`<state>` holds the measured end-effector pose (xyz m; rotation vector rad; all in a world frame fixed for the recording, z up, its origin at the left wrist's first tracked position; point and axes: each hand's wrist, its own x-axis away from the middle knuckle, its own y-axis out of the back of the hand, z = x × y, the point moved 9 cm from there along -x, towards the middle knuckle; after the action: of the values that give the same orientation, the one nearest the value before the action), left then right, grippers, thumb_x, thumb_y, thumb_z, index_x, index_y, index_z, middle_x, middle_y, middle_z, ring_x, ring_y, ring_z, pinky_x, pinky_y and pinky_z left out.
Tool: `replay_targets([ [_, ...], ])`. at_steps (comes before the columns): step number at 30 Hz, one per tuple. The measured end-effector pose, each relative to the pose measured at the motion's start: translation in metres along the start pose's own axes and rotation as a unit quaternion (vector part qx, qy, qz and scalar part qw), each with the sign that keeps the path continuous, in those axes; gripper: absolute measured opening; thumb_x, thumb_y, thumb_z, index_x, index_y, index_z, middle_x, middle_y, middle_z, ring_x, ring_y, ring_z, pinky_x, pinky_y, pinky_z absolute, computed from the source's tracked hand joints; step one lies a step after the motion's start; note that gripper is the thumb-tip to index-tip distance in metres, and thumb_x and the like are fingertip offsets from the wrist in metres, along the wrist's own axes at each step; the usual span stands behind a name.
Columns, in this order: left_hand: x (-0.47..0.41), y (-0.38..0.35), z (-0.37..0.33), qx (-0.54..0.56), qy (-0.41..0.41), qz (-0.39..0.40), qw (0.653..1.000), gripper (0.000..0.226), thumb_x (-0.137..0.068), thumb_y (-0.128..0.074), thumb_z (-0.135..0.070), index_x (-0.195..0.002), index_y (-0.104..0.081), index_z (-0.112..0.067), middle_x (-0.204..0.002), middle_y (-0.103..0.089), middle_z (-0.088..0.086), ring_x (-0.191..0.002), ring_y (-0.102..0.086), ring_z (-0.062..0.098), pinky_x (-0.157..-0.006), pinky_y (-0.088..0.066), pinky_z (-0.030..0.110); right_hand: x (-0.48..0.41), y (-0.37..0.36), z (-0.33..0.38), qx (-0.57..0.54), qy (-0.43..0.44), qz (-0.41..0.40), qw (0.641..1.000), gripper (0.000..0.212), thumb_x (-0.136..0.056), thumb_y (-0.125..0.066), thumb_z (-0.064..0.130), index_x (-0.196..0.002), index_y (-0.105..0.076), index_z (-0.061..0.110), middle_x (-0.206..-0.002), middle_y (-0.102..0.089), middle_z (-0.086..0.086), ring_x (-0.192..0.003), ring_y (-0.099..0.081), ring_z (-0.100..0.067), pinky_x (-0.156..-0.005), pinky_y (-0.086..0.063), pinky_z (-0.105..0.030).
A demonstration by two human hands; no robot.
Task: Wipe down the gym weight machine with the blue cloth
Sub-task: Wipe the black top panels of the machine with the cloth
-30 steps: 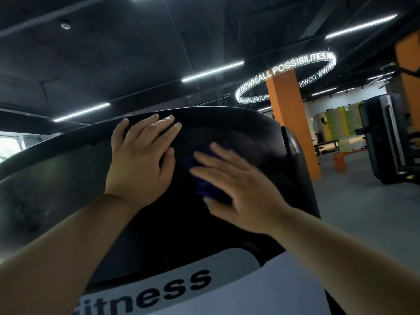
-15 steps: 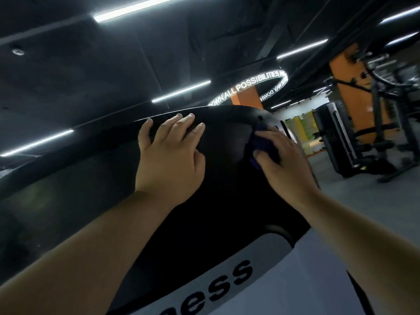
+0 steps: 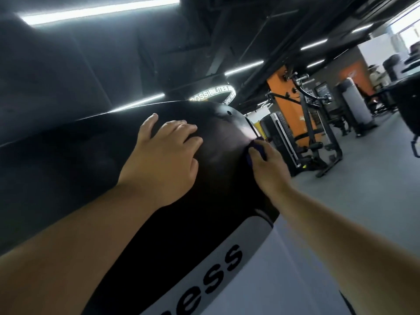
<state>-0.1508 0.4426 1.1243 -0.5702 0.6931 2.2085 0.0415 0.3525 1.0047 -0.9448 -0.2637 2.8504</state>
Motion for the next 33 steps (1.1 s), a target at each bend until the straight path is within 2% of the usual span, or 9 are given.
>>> replay_targets([
  [6,-0.007,-0.001,-0.012,-0.004,-0.037,0.017,0.999,0.046,-0.084,-0.037,-0.028,-0.112,-0.072,-0.017,-0.126,-0.064,0.005,-0.119,-0.059,0.026,-0.108,-0.03,0.043,0.086,-0.015,0.048,0.093,0.362,0.165,0.913,0.047,-0.097,-0.044,0.051,-0.142,-0.044,0.041,-0.158,-0.027,0.017,-0.149,-0.011,-0.005,-0.116,-0.009,-0.012],
  [12,-0.013,0.007,-0.004,0.005,-0.002,0.018,1.0,0.037,-0.083,-0.046,-0.028,-0.107,-0.073,-0.018,-0.125,-0.064,0.002,-0.115,-0.058,0.025,-0.101,-0.04,0.046,-0.026,-0.01,0.035,-0.068,0.079,0.056,0.993,0.037,-0.097,-0.051,0.035,-0.134,-0.056,0.032,-0.138,-0.051,0.011,-0.133,-0.042,-0.013,-0.113,-0.033,-0.036],
  [16,-0.011,0.017,0.017,-0.009,0.035,0.023,0.999,0.033,-0.082,-0.049,-0.026,-0.103,-0.073,-0.017,-0.122,-0.065,0.001,-0.113,-0.058,0.025,-0.099,-0.044,0.046,0.035,-0.036,0.119,0.014,0.338,0.14,0.931,0.042,-0.097,-0.053,0.035,-0.139,-0.052,0.034,-0.155,-0.036,0.009,-0.148,-0.018,-0.009,-0.117,-0.007,-0.014],
  [18,-0.007,0.018,0.019,-0.011,0.027,0.028,0.999,0.034,-0.083,-0.048,-0.027,-0.104,-0.073,-0.017,-0.121,-0.065,0.001,-0.113,-0.059,0.025,-0.099,-0.045,0.047,0.04,-0.037,0.122,0.057,0.433,0.165,0.884,0.043,-0.096,-0.053,0.037,-0.138,-0.054,0.03,-0.154,-0.039,0.008,-0.146,-0.023,-0.008,-0.118,-0.013,-0.017],
  [22,0.003,0.016,0.013,-0.016,0.015,0.038,0.999,0.039,-0.083,-0.045,-0.031,-0.109,-0.071,-0.02,-0.124,-0.064,0.0,-0.116,-0.057,0.022,-0.103,-0.038,0.042,-0.036,-0.009,0.051,-0.051,0.133,0.051,0.988,0.032,-0.096,-0.053,0.036,-0.127,-0.058,0.036,-0.133,-0.055,0.013,-0.121,-0.05,-0.008,-0.095,-0.04,-0.019],
  [24,0.005,0.015,0.008,-0.007,0.015,0.032,0.999,0.036,-0.081,-0.049,-0.029,-0.108,-0.071,-0.02,-0.124,-0.064,0.0,-0.116,-0.057,0.023,-0.104,-0.034,0.039,-0.024,-0.009,0.029,-0.07,0.038,0.009,0.997,0.033,-0.095,-0.053,0.038,-0.126,-0.06,0.032,-0.125,-0.059,0.006,-0.117,-0.054,-0.014,-0.088,-0.041,-0.02],
  [27,0.007,0.014,0.0,-0.003,0.006,0.026,1.0,0.034,-0.079,-0.052,-0.027,-0.106,-0.073,-0.018,-0.123,-0.065,0.001,-0.115,-0.058,0.023,-0.104,-0.03,0.037,0.049,-0.015,0.056,0.006,0.222,0.07,0.973,0.044,-0.094,-0.05,0.045,-0.136,-0.052,0.035,-0.148,-0.044,0.012,-0.143,-0.03,-0.008,-0.115,-0.025,-0.022],
  [30,0.007,0.007,-0.011,-0.007,-0.011,0.045,0.999,0.035,-0.08,-0.051,-0.028,-0.105,-0.072,-0.018,-0.123,-0.065,0.002,-0.116,-0.058,0.023,-0.103,-0.028,0.036,0.076,-0.012,0.047,0.111,0.389,0.153,0.902,0.047,-0.096,-0.047,0.047,-0.141,-0.047,0.035,-0.155,-0.034,0.014,-0.148,-0.021,-0.009,-0.118,-0.018,-0.02],
  [33,0.006,-0.001,-0.025,-0.002,-0.029,0.07,0.997,0.036,-0.082,-0.048,-0.03,-0.105,-0.072,-0.018,-0.123,-0.065,0.003,-0.117,-0.059,0.023,-0.106,-0.033,0.039,0.01,0.013,-0.003,0.0,0.162,0.079,0.984,0.037,-0.098,-0.05,0.037,-0.135,-0.053,0.037,-0.135,-0.048,0.019,-0.131,-0.045,-0.011,-0.091,-0.03,0.001],
])
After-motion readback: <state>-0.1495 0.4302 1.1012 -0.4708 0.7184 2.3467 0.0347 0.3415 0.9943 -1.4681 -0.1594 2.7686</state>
